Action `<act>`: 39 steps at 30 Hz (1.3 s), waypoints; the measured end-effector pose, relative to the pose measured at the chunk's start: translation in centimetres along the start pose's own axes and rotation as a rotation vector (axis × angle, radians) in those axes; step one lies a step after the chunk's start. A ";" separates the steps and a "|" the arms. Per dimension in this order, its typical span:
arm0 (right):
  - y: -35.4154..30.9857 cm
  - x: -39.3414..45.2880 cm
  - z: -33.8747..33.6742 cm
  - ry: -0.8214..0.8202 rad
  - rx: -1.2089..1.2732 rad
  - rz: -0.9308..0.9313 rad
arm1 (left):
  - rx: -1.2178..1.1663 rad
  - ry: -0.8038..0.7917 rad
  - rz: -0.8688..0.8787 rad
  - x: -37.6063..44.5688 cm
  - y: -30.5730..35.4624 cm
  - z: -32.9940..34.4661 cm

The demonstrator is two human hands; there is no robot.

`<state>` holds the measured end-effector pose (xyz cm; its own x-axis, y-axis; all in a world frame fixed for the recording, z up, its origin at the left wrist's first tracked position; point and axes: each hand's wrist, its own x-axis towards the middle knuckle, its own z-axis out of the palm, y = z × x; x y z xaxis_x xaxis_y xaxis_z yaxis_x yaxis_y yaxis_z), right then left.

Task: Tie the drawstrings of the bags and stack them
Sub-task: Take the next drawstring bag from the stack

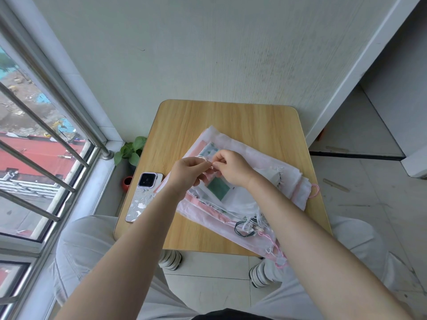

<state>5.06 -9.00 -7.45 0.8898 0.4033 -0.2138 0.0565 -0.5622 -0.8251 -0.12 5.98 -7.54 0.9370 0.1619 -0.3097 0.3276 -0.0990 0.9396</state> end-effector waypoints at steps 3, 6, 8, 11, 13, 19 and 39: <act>0.5 0.0 0.1 0.007 0.050 0.009 | 0.031 -0.018 0.013 0.1 0.0 -0.1; 0.6 -0.2 0.1 -0.008 0.032 0.007 | 0.061 -0.013 0.030 0.2 -0.1 -0.1; 0.5 -0.3 0.0 0.011 0.024 0.004 | 0.098 -0.020 0.054 0.3 -0.2 -0.2; 0.0 -0.3 -0.1 0.048 0.080 -0.022 | 0.157 -0.027 0.086 0.2 -0.1 -0.3; -0.2 -0.3 0.0 0.031 0.150 -0.044 | 0.202 -0.029 0.105 0.2 0.0 -0.3; -0.1 0.1 0.1 0.053 0.128 -0.051 | 0.203 -0.051 0.083 0.5 -0.4 -0.6; 0.0 0.2 0.3 0.122 0.289 0.122 | 0.166 -0.061 0.077 0.3 -0.3 -0.4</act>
<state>5.06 -8.71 -7.62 0.9307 0.2466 -0.2700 -0.1685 -0.3659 -0.9152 0.00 6.48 -7.86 0.9641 0.0880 -0.2505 0.2652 -0.2700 0.9256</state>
